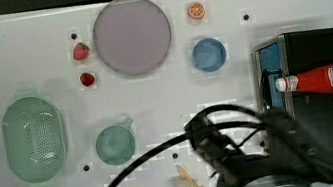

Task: Pick Ketchup from oven and place it on table.

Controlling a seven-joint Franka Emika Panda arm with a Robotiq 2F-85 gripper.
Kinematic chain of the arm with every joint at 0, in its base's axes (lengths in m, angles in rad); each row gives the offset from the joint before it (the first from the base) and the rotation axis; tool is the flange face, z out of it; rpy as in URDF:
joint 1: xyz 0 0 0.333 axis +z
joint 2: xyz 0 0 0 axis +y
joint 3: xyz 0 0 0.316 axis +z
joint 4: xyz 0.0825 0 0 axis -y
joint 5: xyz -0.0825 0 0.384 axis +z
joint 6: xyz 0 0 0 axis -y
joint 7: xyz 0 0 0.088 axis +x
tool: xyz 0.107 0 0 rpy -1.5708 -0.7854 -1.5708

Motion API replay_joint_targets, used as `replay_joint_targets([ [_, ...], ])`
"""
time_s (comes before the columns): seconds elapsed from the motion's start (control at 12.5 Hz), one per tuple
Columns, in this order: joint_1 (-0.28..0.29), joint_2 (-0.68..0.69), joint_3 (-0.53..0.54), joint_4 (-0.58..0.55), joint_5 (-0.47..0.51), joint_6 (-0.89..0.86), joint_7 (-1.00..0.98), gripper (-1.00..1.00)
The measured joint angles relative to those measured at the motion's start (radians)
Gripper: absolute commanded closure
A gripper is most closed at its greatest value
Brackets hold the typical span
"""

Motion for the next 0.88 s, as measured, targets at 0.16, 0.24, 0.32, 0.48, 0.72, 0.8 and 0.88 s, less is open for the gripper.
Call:
replay_joint_targets([
  [0.16,-0.003,0.057,-0.046,0.002,0.018,0.0,0.0,-1.0],
  [0.24,-0.013,0.103,-0.071,0.002,0.018,0.006,0.0,-1.0],
  [0.32,-0.022,0.156,-0.105,-0.001,0.018,0.02,0.0,-1.0],
  [0.48,-0.025,0.26,-0.189,-0.019,-0.02,0.104,0.0,-1.0],
  [0.72,-0.057,0.39,-0.304,-0.077,-0.01,0.239,0.0,-1.0],
  [0.8,-0.069,0.43,-0.332,-0.077,-0.011,0.274,0.0,-1.0],
  [0.88,-0.068,0.464,-0.365,-0.075,-0.011,0.314,0.0,-1.0],
])
